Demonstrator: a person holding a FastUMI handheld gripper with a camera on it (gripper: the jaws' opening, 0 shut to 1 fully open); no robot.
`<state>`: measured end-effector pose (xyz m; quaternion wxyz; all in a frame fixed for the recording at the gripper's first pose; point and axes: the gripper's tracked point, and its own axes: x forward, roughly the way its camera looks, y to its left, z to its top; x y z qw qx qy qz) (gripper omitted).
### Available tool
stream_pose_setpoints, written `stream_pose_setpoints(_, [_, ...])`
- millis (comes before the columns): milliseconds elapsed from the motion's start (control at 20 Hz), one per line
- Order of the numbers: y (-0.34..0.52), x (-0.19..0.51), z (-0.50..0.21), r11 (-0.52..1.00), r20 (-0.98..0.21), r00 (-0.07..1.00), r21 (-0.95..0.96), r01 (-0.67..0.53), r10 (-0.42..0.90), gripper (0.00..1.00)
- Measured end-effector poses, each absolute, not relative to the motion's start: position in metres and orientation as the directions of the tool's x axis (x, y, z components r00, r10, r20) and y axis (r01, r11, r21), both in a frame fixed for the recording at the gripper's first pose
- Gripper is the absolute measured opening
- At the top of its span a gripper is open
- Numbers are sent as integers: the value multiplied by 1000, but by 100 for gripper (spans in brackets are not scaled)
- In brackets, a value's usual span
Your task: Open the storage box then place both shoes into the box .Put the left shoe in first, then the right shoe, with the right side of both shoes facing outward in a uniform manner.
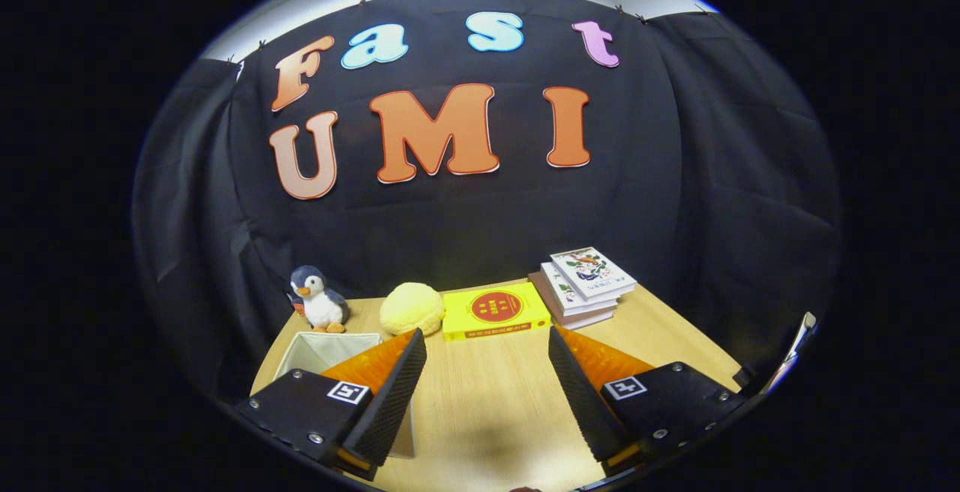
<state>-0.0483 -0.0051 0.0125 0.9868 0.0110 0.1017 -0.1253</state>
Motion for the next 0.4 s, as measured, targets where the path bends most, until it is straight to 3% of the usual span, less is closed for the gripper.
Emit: stream_pose_setpoints(400, [-61,-61,38,970,-132,961,-51,240,-244,98])
